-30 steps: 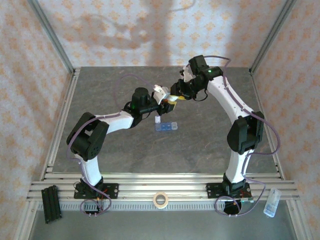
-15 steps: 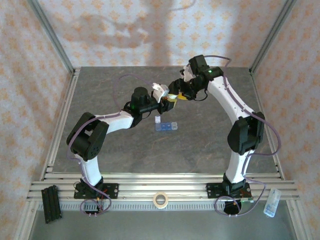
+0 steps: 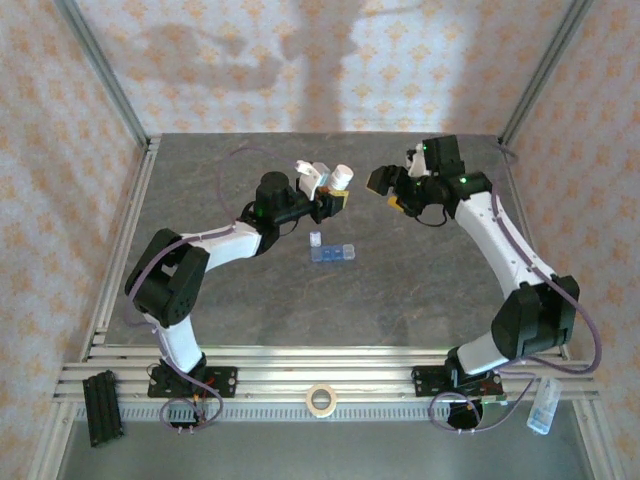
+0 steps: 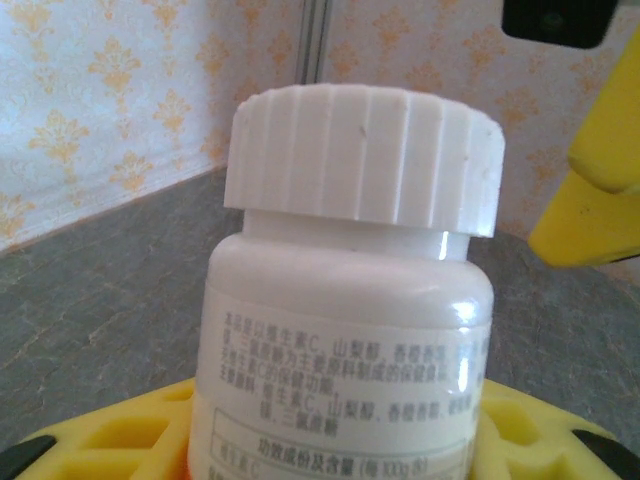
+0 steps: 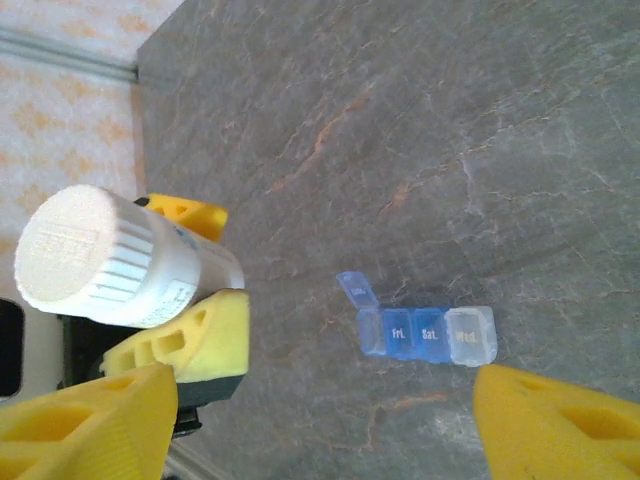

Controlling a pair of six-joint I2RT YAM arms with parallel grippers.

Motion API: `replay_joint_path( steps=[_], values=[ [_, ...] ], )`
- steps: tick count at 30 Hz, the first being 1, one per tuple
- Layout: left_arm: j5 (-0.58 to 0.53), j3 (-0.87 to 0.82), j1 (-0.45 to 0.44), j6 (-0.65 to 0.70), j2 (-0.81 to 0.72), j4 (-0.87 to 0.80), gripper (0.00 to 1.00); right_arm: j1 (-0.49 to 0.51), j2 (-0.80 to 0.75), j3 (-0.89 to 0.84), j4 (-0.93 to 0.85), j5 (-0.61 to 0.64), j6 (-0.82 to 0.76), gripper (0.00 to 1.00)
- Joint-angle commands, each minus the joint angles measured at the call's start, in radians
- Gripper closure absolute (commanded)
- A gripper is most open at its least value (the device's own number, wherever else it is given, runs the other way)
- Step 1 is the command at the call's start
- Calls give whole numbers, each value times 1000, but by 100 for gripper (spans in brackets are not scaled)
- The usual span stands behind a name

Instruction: Sort the pills into containers

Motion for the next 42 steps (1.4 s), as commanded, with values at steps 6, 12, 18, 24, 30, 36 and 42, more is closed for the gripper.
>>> replay_joint_path(
  steps=[6,12,18,24,30,36,42],
  values=[
    [-54,9,-16,125,-98,-223,100,28,-36,-56,238,130,215,23],
    [-53,18,-29,131,-106,-258,100,86,9,-13,252,143,220,25],
    [-46,34,-35,135,-97,-284,100,127,35,20,262,145,215,29],
    [-45,39,-41,129,-88,-275,100,155,62,31,264,135,207,33],
    [-42,47,-45,123,-79,-271,100,183,88,45,259,127,185,36],
    [-38,50,-47,117,-72,-263,100,189,103,61,244,127,165,41],
    [-34,56,-48,106,-64,-255,100,190,118,61,241,117,156,47]
  ],
)
